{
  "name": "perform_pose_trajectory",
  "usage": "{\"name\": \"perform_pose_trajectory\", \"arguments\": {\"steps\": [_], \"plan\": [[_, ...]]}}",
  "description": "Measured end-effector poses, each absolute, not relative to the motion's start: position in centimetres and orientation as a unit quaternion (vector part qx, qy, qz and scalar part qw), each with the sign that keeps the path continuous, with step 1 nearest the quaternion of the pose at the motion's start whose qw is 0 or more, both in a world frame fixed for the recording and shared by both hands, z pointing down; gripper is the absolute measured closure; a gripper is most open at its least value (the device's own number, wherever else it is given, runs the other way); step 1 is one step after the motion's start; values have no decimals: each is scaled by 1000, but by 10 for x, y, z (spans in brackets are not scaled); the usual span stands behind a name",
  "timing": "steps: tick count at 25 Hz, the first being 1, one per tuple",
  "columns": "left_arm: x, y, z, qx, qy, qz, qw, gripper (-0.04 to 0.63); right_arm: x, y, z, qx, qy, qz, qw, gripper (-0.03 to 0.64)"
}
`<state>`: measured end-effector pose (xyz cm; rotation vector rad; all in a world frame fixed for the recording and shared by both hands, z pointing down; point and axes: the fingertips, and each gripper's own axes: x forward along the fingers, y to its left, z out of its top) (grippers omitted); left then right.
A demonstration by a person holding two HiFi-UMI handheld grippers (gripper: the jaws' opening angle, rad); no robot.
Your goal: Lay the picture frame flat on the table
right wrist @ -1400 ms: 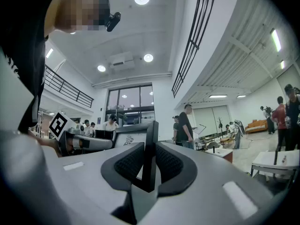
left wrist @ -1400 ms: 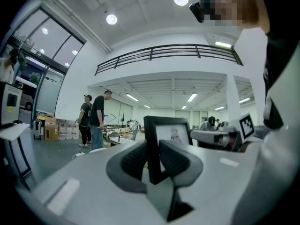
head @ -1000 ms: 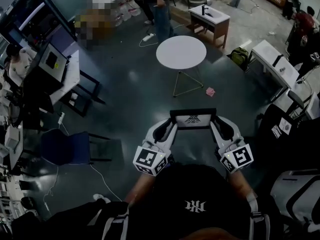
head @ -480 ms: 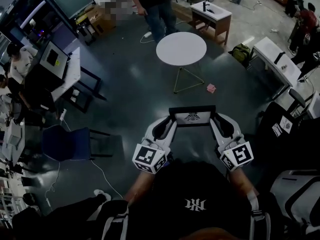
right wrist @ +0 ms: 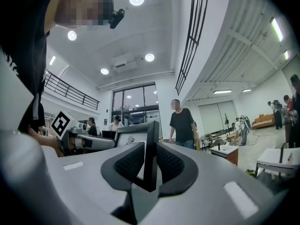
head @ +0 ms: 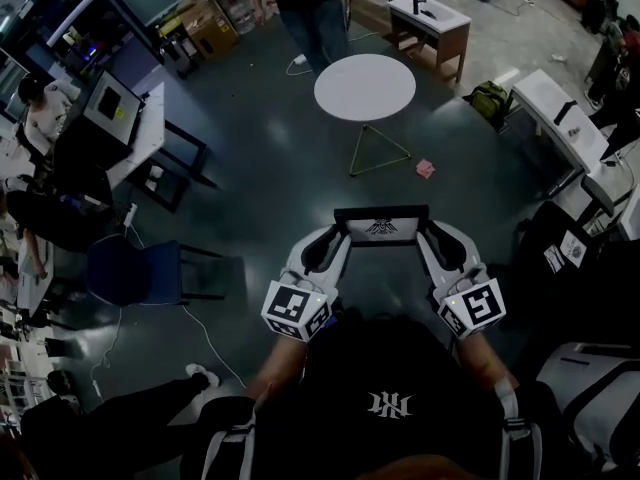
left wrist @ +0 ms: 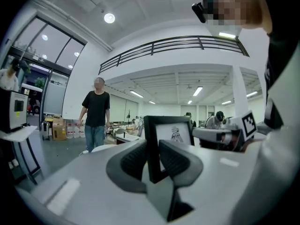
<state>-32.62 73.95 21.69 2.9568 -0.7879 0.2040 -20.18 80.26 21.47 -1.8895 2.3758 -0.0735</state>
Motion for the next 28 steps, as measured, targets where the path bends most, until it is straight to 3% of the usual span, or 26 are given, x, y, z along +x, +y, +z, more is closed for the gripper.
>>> {"name": "perform_pose_trajectory", "arguments": {"steps": [17,28], "plan": [[-318,733,231,966,-243,72,58,515,-193,794,227,-626,778,-38,41,543],[-282,622,228,971,-223,45,69,518,-162,689,221,-643,765,-31,20,543]]}}
